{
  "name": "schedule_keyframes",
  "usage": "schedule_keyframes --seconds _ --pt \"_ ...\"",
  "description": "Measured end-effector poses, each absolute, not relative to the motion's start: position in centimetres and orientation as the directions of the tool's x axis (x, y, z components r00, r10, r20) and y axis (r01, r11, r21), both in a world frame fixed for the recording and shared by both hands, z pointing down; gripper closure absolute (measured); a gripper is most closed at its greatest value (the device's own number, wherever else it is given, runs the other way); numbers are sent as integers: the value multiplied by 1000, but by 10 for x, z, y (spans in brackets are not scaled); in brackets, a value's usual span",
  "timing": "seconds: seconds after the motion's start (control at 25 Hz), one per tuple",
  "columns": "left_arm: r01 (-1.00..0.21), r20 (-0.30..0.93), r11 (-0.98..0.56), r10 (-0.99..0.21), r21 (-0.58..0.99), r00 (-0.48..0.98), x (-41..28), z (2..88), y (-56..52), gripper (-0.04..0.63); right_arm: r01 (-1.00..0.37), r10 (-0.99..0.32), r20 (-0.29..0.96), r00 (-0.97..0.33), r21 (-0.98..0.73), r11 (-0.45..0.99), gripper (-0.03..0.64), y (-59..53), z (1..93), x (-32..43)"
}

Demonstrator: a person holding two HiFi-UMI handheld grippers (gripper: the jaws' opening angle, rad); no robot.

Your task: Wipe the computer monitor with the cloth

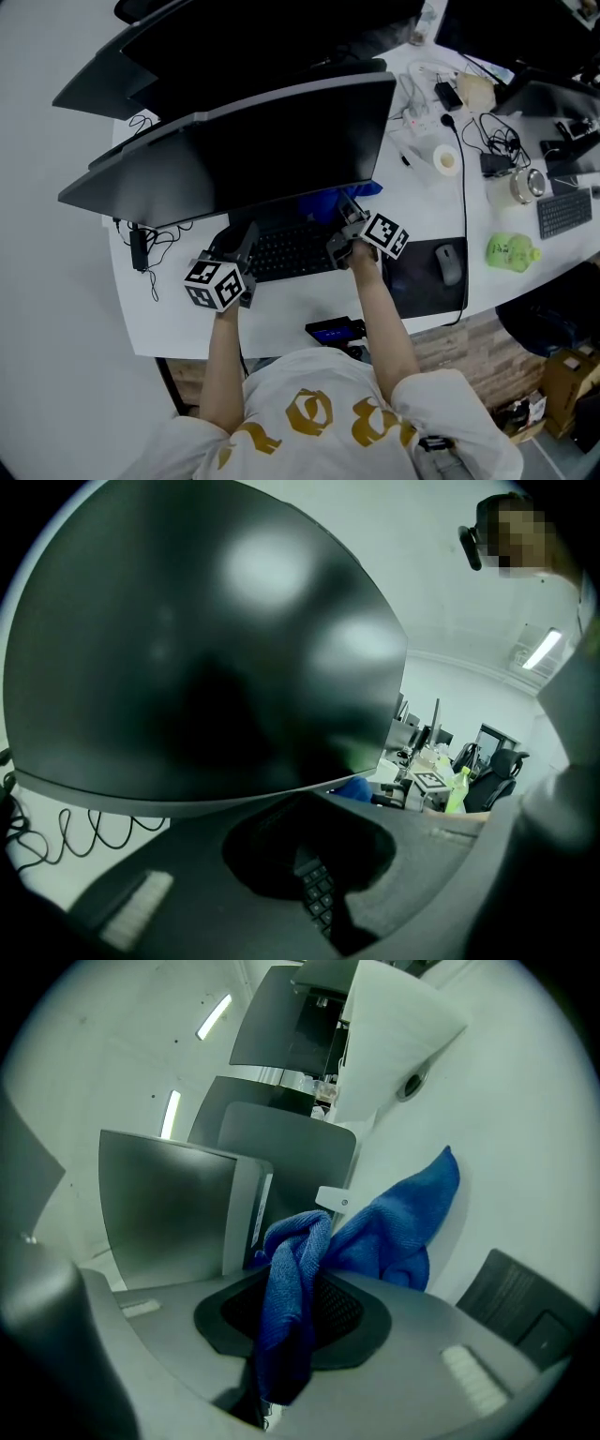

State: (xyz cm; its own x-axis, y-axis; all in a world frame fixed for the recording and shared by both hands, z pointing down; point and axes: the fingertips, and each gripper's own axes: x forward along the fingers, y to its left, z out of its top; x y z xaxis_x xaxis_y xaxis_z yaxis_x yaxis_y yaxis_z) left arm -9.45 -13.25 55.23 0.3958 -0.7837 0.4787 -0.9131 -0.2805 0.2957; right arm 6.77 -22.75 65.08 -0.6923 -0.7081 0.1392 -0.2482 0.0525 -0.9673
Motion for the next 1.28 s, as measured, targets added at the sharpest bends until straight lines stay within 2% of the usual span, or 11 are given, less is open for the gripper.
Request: schedule_keyframes --seconds 1.28 --pt "-911 440 -193 -827 364 351 -211 559 -96 595 -242 -651 162 -742 -970 34 499 -193 647 -55"
